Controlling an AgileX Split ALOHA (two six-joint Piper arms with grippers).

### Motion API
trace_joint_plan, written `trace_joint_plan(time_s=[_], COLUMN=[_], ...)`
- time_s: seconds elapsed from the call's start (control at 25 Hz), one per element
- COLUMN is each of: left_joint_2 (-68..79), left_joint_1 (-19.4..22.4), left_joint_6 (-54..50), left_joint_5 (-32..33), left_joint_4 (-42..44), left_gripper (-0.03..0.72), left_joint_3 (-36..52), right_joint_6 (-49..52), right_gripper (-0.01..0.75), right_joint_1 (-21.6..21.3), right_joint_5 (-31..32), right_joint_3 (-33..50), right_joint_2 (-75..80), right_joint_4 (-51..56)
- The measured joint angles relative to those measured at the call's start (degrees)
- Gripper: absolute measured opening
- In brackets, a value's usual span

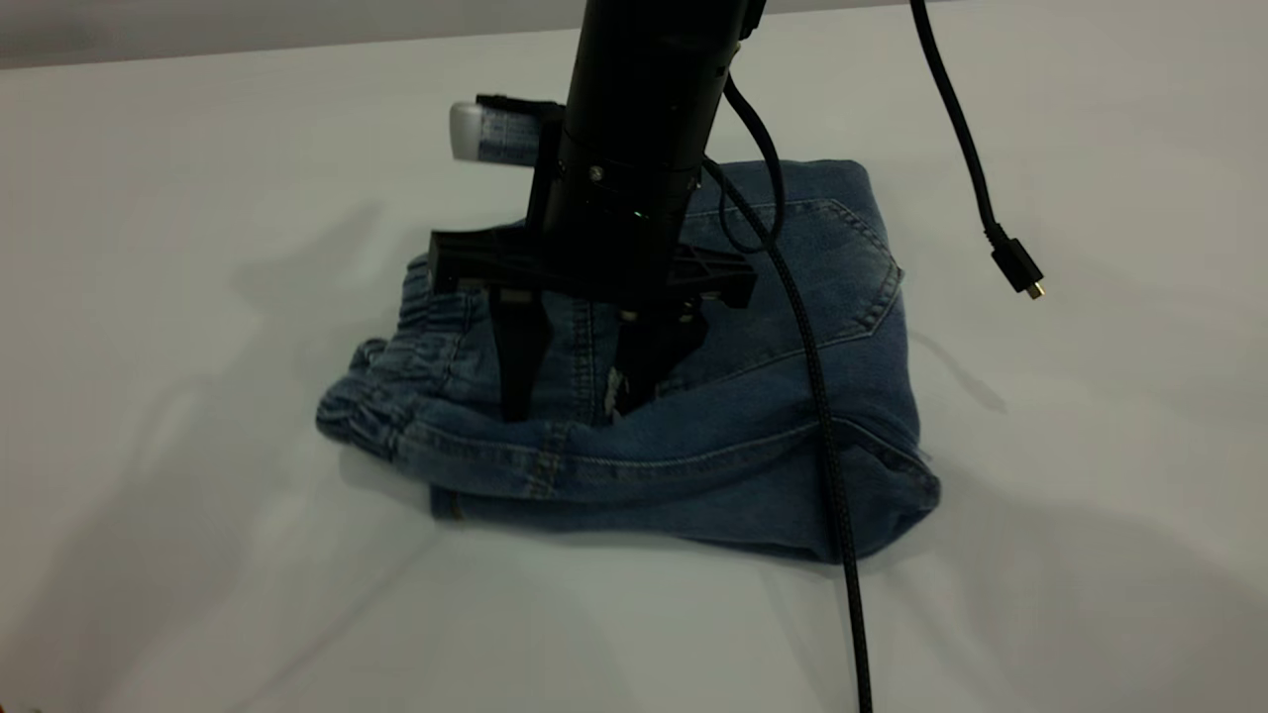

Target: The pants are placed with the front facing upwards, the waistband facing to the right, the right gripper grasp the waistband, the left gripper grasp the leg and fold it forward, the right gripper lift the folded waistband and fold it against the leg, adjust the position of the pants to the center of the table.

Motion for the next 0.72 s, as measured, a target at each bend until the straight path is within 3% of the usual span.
trace_joint_plan(time_s=[0.4, 0.72], left_joint_2=[-0.05, -6.59], left_joint_1=[0.00, -0.05], left_joint_6=[-1.46, -1.46], left_joint_5=[0.05, 4.92], left_joint_4=[0.00, -0.70], left_gripper=[0.442, 0.442], left_joint_3=[0.00, 0.00], right_joint_6=[-2.38, -2.45], right_gripper=[0.408, 0.408], right_joint_1=[0.00, 0.00], right_joint_5=[-0.09, 12.91], right_joint_3=[-4.40, -12.00], right_joint_2=[-6.04, -18.12], right_joint_4=[-5.98, -16.35])
